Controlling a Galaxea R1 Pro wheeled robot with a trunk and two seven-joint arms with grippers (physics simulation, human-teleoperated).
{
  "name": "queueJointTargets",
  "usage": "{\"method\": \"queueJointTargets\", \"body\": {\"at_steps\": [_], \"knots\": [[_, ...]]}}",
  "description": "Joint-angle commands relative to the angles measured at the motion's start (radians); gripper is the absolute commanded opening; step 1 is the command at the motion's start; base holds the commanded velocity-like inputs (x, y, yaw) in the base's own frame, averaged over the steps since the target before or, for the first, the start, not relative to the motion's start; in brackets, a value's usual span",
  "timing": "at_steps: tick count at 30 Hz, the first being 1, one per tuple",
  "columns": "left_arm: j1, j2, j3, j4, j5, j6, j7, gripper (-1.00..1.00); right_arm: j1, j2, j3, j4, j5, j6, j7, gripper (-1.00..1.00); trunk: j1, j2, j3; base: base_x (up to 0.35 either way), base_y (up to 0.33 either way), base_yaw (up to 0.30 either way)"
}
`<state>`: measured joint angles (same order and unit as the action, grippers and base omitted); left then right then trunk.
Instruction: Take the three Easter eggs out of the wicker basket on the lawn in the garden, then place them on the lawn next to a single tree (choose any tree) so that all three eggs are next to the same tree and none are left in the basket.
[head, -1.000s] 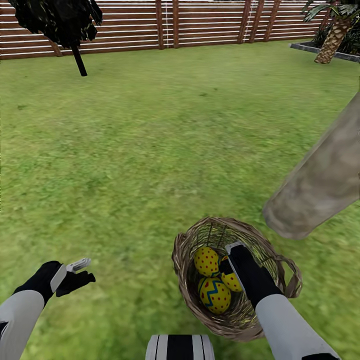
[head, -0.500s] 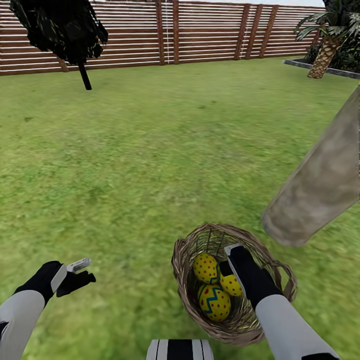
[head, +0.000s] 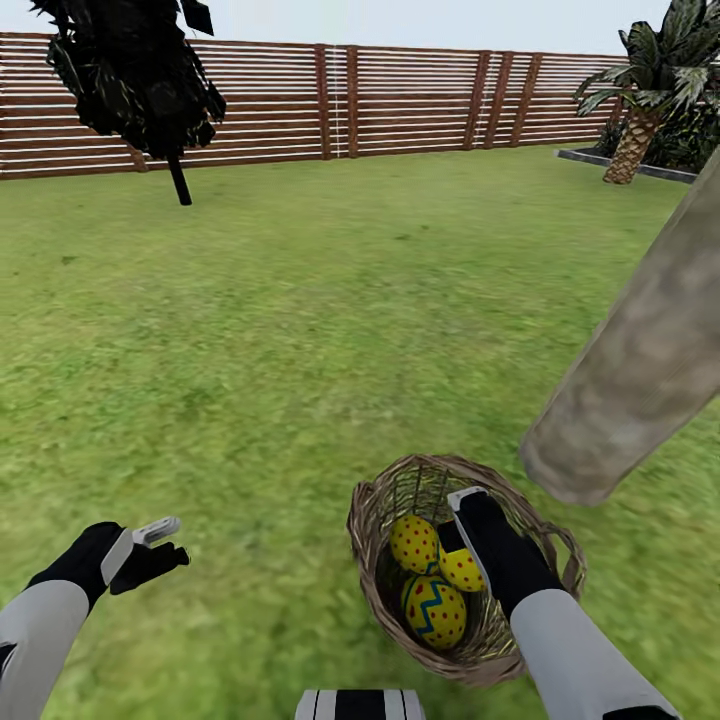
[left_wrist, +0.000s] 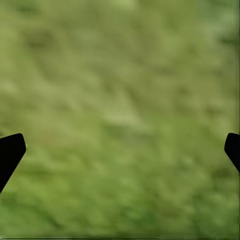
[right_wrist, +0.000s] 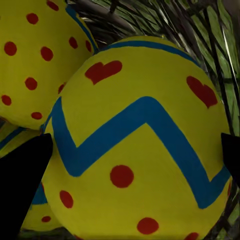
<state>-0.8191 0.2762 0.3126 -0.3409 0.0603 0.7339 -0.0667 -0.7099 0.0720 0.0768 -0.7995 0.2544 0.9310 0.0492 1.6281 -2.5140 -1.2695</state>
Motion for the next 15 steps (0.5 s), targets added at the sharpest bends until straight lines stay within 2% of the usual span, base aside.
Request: {"method": "queueJointTargets", "body": {"at_steps": [1, 15], "knots": [[0.000, 0.000, 0.003, -0.001, 0.006, 0.005, 0.001, 1.00, 0.000, 0.000, 0.001, -0.001, 0.009, 0.005, 0.006, -1.00, -0.001, 0.000, 0.003, -0.140, 0.036, 0.000], [0.000, 0.000, 0.003, -0.002, 0.006, 0.005, 0.001, 1.00, 0.000, 0.000, 0.001, 0.002, 0.011, 0.004, 0.009, -1.00, -0.007, 0.003, 0.057, -0.006, 0.001, 0.000]]}}
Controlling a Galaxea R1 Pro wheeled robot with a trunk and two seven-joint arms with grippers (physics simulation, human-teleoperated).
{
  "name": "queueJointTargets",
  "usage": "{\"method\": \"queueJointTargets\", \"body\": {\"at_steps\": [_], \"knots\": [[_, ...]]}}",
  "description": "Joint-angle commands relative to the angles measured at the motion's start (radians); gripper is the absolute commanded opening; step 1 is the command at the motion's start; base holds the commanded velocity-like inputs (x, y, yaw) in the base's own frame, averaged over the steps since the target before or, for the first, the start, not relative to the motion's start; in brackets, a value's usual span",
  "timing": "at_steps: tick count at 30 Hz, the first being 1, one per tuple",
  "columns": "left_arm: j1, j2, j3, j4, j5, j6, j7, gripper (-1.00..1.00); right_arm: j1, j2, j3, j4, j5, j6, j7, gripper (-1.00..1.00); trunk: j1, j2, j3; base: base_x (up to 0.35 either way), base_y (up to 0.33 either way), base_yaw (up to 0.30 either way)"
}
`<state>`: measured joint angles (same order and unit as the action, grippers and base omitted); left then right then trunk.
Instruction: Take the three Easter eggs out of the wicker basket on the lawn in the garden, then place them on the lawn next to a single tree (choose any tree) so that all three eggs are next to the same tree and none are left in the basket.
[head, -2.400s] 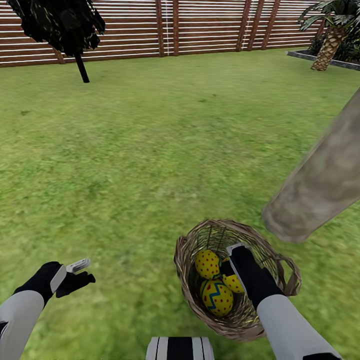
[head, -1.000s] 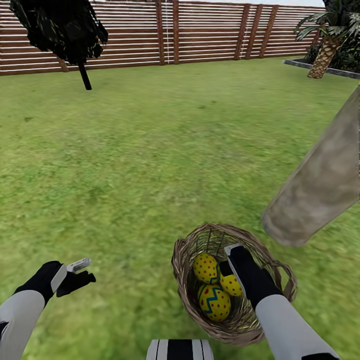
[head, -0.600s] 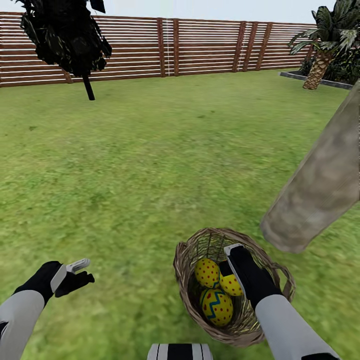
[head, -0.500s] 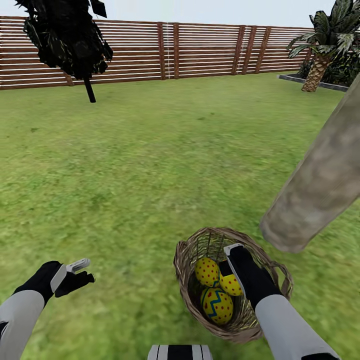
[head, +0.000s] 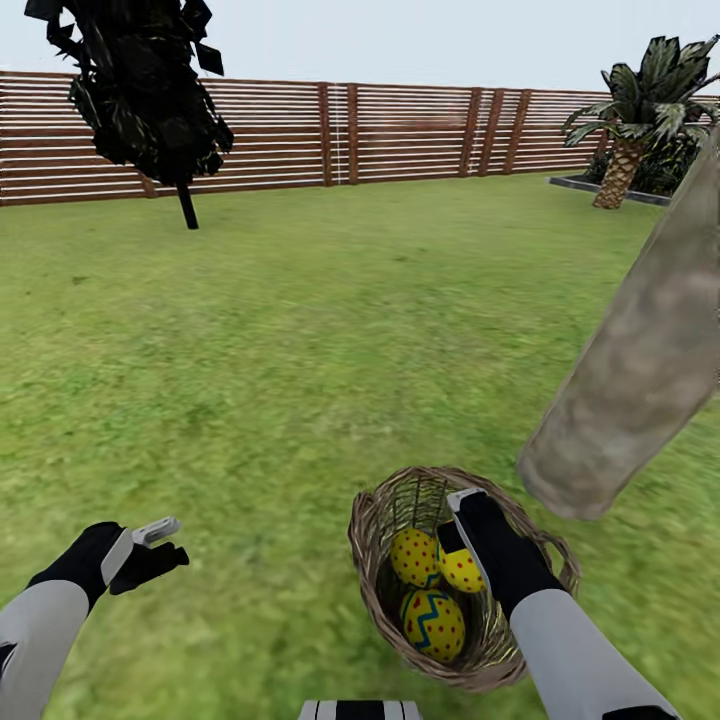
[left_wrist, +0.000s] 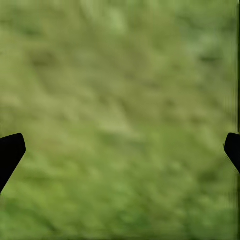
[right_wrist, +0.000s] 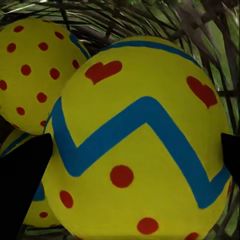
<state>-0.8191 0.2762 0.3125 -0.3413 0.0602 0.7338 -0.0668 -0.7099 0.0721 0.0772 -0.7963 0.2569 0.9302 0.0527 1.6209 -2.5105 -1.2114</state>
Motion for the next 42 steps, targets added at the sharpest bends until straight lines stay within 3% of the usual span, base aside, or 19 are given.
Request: {"method": "queueJointTargets", "body": {"at_steps": [1, 14, 18, 23, 26, 30, 32, 35, 37, 40, 42], "knots": [[0.000, 0.000, 0.003, -0.001, 0.006, 0.006, 0.001, 1.00, 0.000, 0.000, 0.001, -0.001, 0.008, 0.005, 0.006, -1.00, -0.001, 0.000, 0.003, -0.175, 0.013, 0.000], [0.000, 0.000, 0.003, 0.000, 0.006, 0.006, 0.008, 1.00, 0.000, -0.001, 0.001, -0.004, 0.011, 0.003, 0.008, -1.00, -0.006, 0.003, 0.053, -0.135, 0.027, 0.000], [0.000, -0.001, 0.003, 0.000, 0.006, 0.006, 0.022, 1.00, 0.000, -0.006, 0.000, -0.005, 0.011, 0.003, 0.080, -1.00, -0.008, 0.004, 0.069, -0.288, 0.087, 0.000], [0.000, -0.001, 0.003, 0.001, 0.006, 0.006, 0.022, 1.00, 0.000, -0.012, -0.004, -0.017, 0.010, 0.003, 0.101, -1.00, -0.010, 0.005, 0.088, -0.263, 0.079, 0.000], [0.000, -0.002, 0.002, 0.001, 0.006, 0.003, 0.024, 1.00, 0.000, -0.014, -0.062, -0.048, 0.010, -0.007, 0.102, -1.00, -0.012, 0.006, 0.100, -0.041, 0.010, 0.000], [0.000, -0.003, 0.002, 0.001, 0.006, -0.001, 0.026, 1.00, 0.000, -0.014, -0.182, -0.102, 0.010, -0.064, 0.107, -1.00, -0.014, 0.007, 0.115, -0.003, 0.001, 0.000], [0.000, -0.003, 0.003, 0.001, 0.006, -0.002, 0.027, 1.00, 0.000, -0.015, -0.222, -0.108, 0.011, -0.118, 0.181, -1.00, -0.015, 0.007, 0.123, 0.000, 0.000, 0.000], [0.000, -0.003, 0.002, 0.001, 0.006, -0.002, 0.028, 1.00, 0.000, -0.045, -0.248, -0.110, 0.010, -0.129, 0.341, -1.00, -0.016, 0.008, 0.135, 0.000, 0.000, 0.000], [0.000, -0.003, 0.002, 0.001, 0.006, -0.002, 0.028, 1.00, 0.000, -0.052, -0.303, -0.111, 0.012, -0.128, 0.452, -1.00, -0.017, 0.008, 0.142, 0.000, 0.000, 0.000], [0.000, -0.003, 0.002, 0.001, 0.006, -0.002, 0.028, 1.00, 0.000, -0.098, -0.353, -0.112, 0.012, -0.123, 0.637, -1.00, -0.018, 0.009, 0.154, 0.000, 0.000, 0.000], [0.000, -0.003, 0.002, 0.001, 0.006, -0.002, 0.028, 1.00, 0.000, -0.117, -0.390, -0.112, 0.012, -0.121, 0.710, -1.00, -0.019, 0.010, 0.162, 0.000, 0.000, 0.000]]}}
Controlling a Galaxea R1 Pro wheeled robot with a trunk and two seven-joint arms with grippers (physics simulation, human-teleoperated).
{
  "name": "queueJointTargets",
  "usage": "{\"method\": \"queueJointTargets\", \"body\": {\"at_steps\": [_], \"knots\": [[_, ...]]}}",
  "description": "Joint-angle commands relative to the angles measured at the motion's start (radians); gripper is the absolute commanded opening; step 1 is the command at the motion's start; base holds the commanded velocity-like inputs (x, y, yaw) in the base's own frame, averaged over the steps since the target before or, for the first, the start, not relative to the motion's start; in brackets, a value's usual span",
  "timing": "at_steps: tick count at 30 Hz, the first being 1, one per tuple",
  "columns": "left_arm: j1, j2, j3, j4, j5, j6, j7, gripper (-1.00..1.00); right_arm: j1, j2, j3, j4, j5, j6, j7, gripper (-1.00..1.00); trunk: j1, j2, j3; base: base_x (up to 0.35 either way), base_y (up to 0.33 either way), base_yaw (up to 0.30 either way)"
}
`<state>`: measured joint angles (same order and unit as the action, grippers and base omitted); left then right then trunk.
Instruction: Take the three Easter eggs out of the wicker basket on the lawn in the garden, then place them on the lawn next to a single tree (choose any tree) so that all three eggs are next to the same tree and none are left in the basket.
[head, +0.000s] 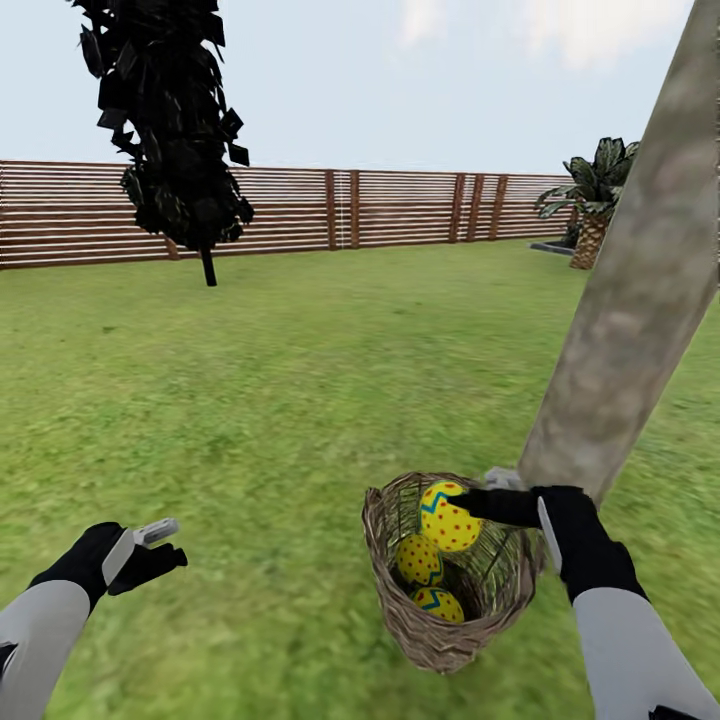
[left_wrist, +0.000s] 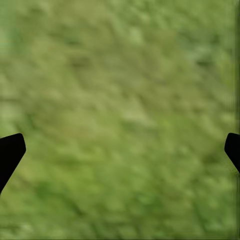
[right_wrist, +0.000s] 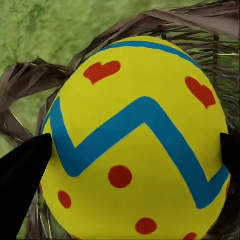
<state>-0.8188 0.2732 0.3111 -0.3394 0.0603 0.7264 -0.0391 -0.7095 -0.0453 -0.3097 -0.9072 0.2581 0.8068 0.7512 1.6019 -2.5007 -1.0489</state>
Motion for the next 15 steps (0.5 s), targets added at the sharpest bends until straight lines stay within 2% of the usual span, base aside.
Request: {"method": "queueJointTargets", "body": {"at_steps": [1, 2, 4, 7, 10, 11, 12, 13, 15], "knots": [[0.000, 0.000, 0.004, -0.001, 0.006, 0.005, 0.001, 1.00, -0.001, -0.003, -0.028, -0.001, 0.010, 0.003, 0.033, -1.00, -0.001, 0.000, 0.003, 0.000, 0.000, 0.000], [0.000, 0.000, 0.004, -0.001, 0.006, 0.005, 0.001, 1.00, -0.001, -0.009, -0.062, -0.001, 0.010, 0.003, 0.060, -1.00, -0.001, 0.000, 0.007, 0.000, 0.000, 0.000], [0.000, 0.000, 0.003, -0.001, 0.006, 0.005, 0.001, 1.00, -0.001, -0.021, -0.105, -0.001, 0.010, 0.004, 0.117, -1.00, -0.002, 0.001, 0.015, 0.000, 0.000, 0.000], [0.000, -0.001, 0.003, 0.000, 0.006, 0.005, 0.003, 1.00, -0.001, -0.032, -0.153, 0.000, 0.010, 0.005, 0.232, -1.00, -0.013, 0.021, 0.024, 0.000, 0.000, 0.000], [0.000, -0.002, 0.003, 0.000, 0.006, 0.005, 0.004, 1.00, -0.001, -0.039, -0.176, 0.002, 0.008, 0.007, 0.314, -1.00, -0.025, 0.042, 0.033, 0.000, 0.000, 0.000], [0.000, -0.002, 0.003, 0.001, 0.006, 0.005, 0.004, 1.00, -0.001, -0.039, -0.212, 0.002, 0.007, 0.008, 0.365, -1.00, -0.029, 0.049, 0.037, 0.000, 0.000, 0.000], [0.000, -0.002, 0.003, 0.001, 0.006, 0.005, 0.004, 1.00, 0.000, -0.047, -0.237, 0.003, 0.007, 0.008, 0.408, -1.00, -0.032, 0.056, 0.040, 0.000, 0.000, 0.000], [0.000, -0.002, 0.003, 0.002, 0.006, 0.005, 0.004, 1.00, 0.005, -0.090, -0.271, 0.016, 0.004, 0.008, 0.519, -1.00, -0.036, 0.063, 0.043, 0.000, 0.000, 0.000], [0.000, -0.002, 0.003, 0.002, 0.006, 0.005, 0.004, 1.00, 0.009, -0.096, -0.274, 0.016, 0.004, 0.008, 0.538, -1.00, -0.044, 0.077, 0.049, 0.000, 0.000, 0.000]]}}
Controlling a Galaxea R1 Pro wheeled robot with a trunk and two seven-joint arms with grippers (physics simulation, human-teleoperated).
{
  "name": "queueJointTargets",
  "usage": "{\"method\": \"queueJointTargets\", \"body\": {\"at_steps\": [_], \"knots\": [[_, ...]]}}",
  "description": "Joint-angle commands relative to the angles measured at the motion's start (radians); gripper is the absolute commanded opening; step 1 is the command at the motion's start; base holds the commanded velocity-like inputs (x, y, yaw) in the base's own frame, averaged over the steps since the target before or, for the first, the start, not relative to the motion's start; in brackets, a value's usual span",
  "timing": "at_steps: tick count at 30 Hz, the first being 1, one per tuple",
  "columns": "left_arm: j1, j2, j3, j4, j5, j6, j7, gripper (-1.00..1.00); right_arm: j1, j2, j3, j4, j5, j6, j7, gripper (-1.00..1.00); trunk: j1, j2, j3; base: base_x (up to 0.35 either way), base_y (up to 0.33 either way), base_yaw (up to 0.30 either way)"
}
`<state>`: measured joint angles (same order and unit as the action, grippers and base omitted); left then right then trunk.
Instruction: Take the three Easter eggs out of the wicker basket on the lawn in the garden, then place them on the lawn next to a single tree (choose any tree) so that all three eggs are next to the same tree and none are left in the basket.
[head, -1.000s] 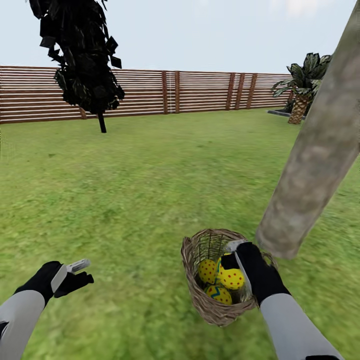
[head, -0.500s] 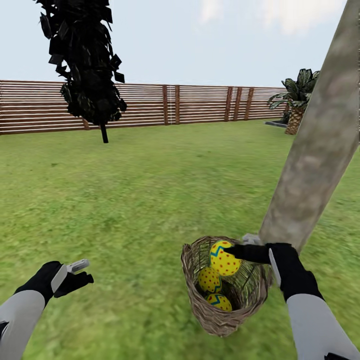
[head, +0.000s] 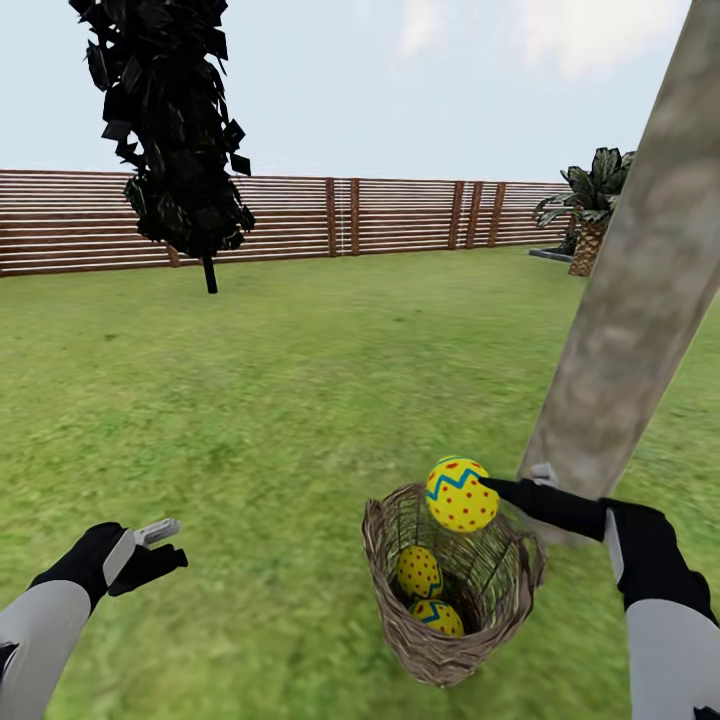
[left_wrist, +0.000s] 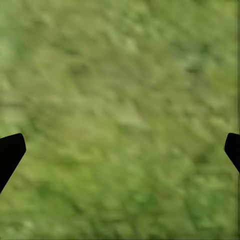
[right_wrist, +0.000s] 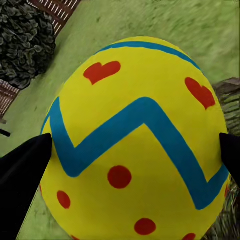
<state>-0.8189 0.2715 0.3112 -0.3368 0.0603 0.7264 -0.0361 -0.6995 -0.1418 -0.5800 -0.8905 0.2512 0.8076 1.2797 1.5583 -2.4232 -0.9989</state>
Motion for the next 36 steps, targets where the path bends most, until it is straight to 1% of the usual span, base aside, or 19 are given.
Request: {"method": "queueJointTargets", "body": {"at_steps": [1, 2, 4, 8, 16, 17, 19, 22, 26, 29, 33, 34, 36], "knots": [[0.000, 0.000, 0.003, -0.001, 0.006, 0.005, 0.001, 1.00, -0.001, 0.000, -0.005, -0.001, 0.011, 0.007, 0.020, -1.00, -0.004, 0.007, 0.002, 0.000, 0.000, 0.000], [0.000, 0.000, 0.003, -0.001, 0.006, 0.005, 0.001, 1.00, 0.000, -0.002, -0.006, -0.002, 0.011, 0.007, 0.043, -1.00, -0.008, 0.014, 0.005, 0.000, 0.000, 0.000], [-0.001, -0.001, 0.003, 0.000, 0.006, 0.005, 0.001, 1.00, 0.001, -0.008, -0.007, -0.001, 0.011, 0.007, 0.111, -1.00, -0.016, 0.028, 0.012, 0.000, 0.000, 0.000], [0.000, 0.000, 0.003, -0.001, 0.006, 0.005, 0.002, 1.00, 0.001, -0.016, -0.007, -0.001, 0.011, 0.007, 0.120, -1.00, -0.031, 0.056, 0.024, -0.024, 0.000, 0.000], [0.000, 0.000, 0.004, -0.002, 0.006, 0.005, 0.004, 1.00, 0.002, -0.019, -0.011, 0.001, 0.011, 0.007, 0.121, -1.00, -0.062, 0.112, 0.049, -0.294, 0.000, 0.000], [0.000, 0.000, 0.004, -0.002, 0.006, 0.006, 0.004, 1.00, 0.002, -0.022, -0.019, 0.001, 0.011, 0.007, 0.122, -1.00, -0.065, 0.119, 0.052, -0.283, 0.000, 0.000], [0.000, -0.001, 0.004, -0.002, 0.006, 0.006, 0.004, 1.00, 0.002, -0.025, -0.047, 0.001, 0.011, 0.007, 0.122, -1.00, -0.073, 0.133, 0.059, -0.109, 0.000, 0.000], [0.000, 0.000, 0.005, -0.003, 0.007, 0.005, 0.002, 1.00, 0.002, -0.025, -0.058, 0.001, 0.010, 0.007, 0.122, -1.00, -0.073, 0.133, 0.059, -0.022, 0.000, 0.000], [0.000, 0.006, 0.005, 0.003, 0.007, 0.000, -0.001, 1.00, 0.002, -0.025, -0.060, 0.001, 0.010, 0.007, 0.122, -1.00, -0.073, 0.133, 0.059, -0.001, 0.000, 0.000], [0.001, 0.005, 0.004, 0.004, 0.007, -0.002, -0.001, 1.00, 0.002, -0.024, -0.060, 0.001, 0.010, 0.007, 0.122, -1.00, -0.073, 0.133, 0.059, 0.000, -0.003, 0.000], [0.001, 0.005, 0.003, 0.004, 0.007, -0.002, -0.001, 1.00, 0.002, -0.024, -0.060, 0.002, 0.010, 0.007, 0.125, -1.00, -0.073, 0.133, 0.059, 0.082, -0.226, 0.000], [0.001, 0.005, 0.003, 0.004, 0.007, -0.002, -0.001, 1.00, 0.002, -0.024, -0.060, 0.004, 0.010, 0.007, 0.136, -1.00, -0.073, 0.133, 0.059, 0.108, -0.276, 0.000], [0.001, 0.005, 0.003, 0.004, 0.007, -0.002, -0.001, 1.00, 0.002, -0.028, -0.062, 0.015, 0.010, 0.007, 0.190, -1.00, -0.073, 0.133, 0.059, 0.112, -0.279, 0.000]]}}
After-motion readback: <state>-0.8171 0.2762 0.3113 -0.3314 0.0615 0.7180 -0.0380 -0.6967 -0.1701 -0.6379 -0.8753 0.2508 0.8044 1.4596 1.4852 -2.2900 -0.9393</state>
